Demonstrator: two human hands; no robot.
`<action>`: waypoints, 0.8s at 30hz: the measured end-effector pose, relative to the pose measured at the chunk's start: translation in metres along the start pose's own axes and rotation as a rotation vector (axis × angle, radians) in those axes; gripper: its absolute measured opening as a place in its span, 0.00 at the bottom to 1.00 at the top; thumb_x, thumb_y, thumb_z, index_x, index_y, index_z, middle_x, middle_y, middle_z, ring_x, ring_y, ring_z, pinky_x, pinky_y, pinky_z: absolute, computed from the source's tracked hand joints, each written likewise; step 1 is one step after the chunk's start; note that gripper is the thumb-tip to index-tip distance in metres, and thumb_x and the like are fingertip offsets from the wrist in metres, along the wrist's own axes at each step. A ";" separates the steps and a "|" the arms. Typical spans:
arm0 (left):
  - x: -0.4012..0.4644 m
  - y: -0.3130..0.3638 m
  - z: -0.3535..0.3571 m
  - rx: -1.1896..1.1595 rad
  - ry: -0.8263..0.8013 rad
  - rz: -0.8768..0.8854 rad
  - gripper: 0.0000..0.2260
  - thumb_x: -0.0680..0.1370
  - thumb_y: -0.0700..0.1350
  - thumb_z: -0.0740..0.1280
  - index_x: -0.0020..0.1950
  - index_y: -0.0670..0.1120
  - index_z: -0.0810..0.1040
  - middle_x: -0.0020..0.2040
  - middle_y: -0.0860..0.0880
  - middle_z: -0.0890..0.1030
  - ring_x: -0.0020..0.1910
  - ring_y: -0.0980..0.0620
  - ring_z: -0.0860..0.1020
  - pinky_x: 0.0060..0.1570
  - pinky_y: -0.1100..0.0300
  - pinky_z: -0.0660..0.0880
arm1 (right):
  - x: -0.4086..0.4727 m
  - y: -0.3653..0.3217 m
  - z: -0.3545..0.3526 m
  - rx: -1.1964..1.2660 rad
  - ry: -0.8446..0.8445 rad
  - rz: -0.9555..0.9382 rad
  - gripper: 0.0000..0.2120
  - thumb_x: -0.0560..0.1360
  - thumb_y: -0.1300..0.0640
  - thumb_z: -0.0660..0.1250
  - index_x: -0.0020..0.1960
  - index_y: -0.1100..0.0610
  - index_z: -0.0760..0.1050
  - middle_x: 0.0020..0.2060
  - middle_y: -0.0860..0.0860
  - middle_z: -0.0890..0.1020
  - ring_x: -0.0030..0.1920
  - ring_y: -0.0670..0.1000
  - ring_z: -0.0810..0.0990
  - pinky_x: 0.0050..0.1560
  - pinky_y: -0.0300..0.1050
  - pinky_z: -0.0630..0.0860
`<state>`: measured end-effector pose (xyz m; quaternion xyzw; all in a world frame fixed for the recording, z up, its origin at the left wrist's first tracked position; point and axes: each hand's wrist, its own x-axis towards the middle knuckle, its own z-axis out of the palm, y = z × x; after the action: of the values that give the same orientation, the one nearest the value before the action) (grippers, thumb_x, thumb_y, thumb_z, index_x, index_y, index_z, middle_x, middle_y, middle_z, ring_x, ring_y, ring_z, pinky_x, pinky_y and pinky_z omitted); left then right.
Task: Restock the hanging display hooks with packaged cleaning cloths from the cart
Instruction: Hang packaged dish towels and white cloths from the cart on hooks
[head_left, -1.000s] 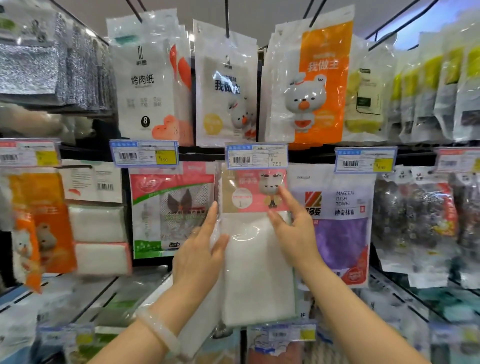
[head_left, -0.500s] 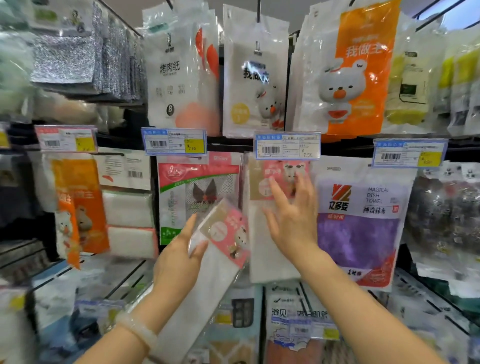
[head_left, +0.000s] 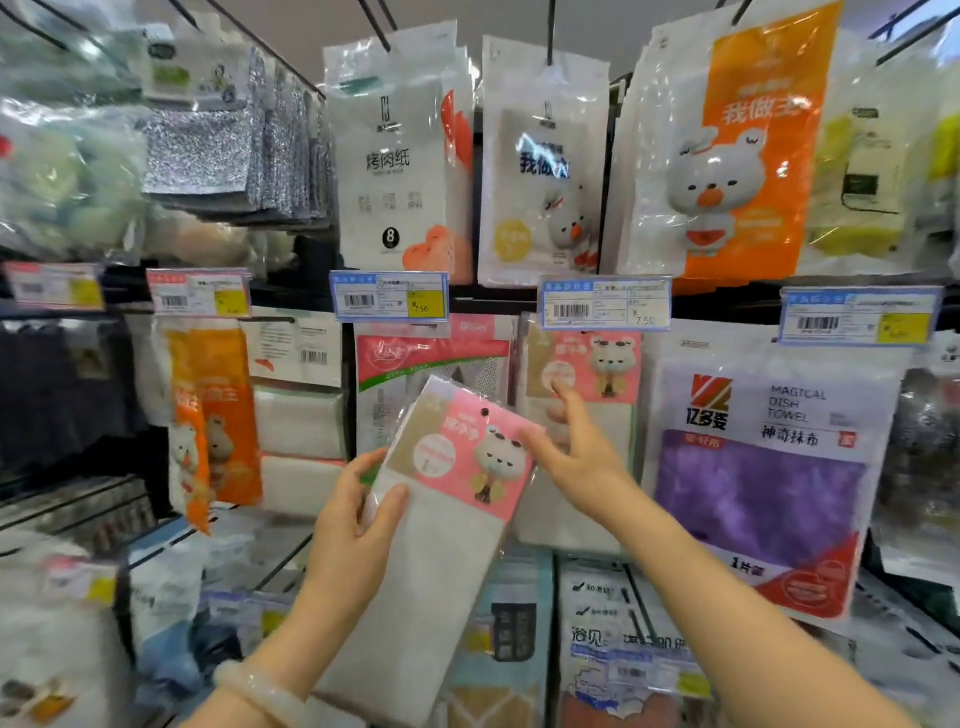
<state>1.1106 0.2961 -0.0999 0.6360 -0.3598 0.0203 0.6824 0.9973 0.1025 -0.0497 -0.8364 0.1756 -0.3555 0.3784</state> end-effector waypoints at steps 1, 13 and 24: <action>0.000 0.001 0.007 -0.023 0.010 0.007 0.15 0.78 0.42 0.64 0.58 0.60 0.69 0.53 0.56 0.79 0.51 0.61 0.80 0.45 0.64 0.79 | -0.010 -0.002 0.002 0.126 0.011 -0.009 0.36 0.72 0.46 0.69 0.73 0.40 0.52 0.64 0.47 0.71 0.52 0.48 0.80 0.54 0.47 0.76; 0.001 0.037 0.088 0.345 -0.363 0.171 0.42 0.74 0.37 0.68 0.70 0.67 0.43 0.51 0.39 0.81 0.48 0.43 0.79 0.53 0.48 0.75 | -0.037 -0.004 -0.067 0.194 0.351 -0.230 0.14 0.73 0.69 0.68 0.57 0.59 0.74 0.41 0.44 0.79 0.38 0.37 0.79 0.45 0.32 0.76; 0.018 0.061 0.101 0.396 -0.289 0.206 0.45 0.73 0.37 0.71 0.76 0.60 0.45 0.55 0.39 0.80 0.50 0.41 0.78 0.49 0.56 0.74 | -0.014 -0.015 -0.081 0.128 0.362 -0.226 0.28 0.73 0.69 0.65 0.71 0.55 0.67 0.64 0.54 0.76 0.60 0.57 0.77 0.62 0.57 0.73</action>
<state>1.0470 0.2106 -0.0460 0.7133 -0.5053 0.0687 0.4807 0.9296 0.0793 -0.0072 -0.7476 0.1228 -0.5504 0.3509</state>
